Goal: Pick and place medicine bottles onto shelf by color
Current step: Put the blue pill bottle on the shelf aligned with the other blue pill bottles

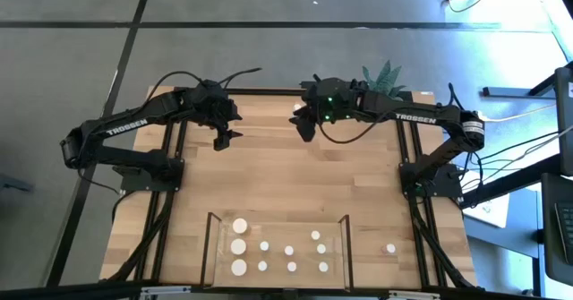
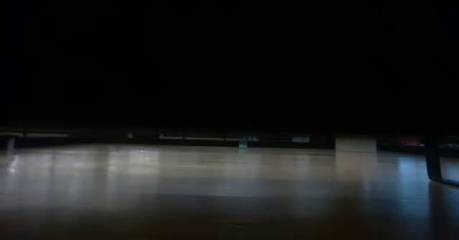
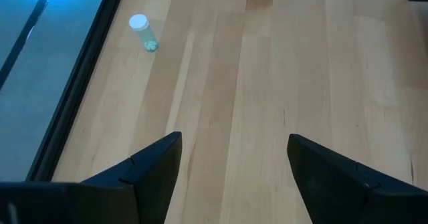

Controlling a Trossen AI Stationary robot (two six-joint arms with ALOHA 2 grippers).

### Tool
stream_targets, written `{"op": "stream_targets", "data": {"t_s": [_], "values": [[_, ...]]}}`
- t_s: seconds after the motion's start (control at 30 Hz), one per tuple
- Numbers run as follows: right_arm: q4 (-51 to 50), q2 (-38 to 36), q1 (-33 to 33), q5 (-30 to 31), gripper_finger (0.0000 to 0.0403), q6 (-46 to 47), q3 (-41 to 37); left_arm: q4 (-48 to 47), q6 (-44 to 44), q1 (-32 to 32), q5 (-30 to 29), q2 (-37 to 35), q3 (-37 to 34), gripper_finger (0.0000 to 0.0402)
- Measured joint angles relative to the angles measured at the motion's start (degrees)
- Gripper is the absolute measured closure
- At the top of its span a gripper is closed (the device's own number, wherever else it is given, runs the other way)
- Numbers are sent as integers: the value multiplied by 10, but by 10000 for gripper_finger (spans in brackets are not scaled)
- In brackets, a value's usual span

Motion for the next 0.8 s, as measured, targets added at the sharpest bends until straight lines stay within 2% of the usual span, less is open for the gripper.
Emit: {"op": "stream_targets", "data": {"t_s": [0.17, 0.33, 0.53, 0.7, 0.8], "values": [[1, 0, 0, 1, 246, -39, 0, 0, 0, 0, 0, 0, 0, 137], [-13, 0, 2, 54, 246, -91, 0, -7, 0, 0, 0, 0, 0, 137], [-22, 0, 12, 43, 247, -177, 0, -8, 0, 0, 0, 0, 0, 137], [-46, 2, 29, 36, 276, -227, 0, -8, 0, 0, 0, 0, 0, 137], [-45, 6, 34, 34, 291, -217, 0, -8, 0, 0, 0, 0, 0, 137]]}}
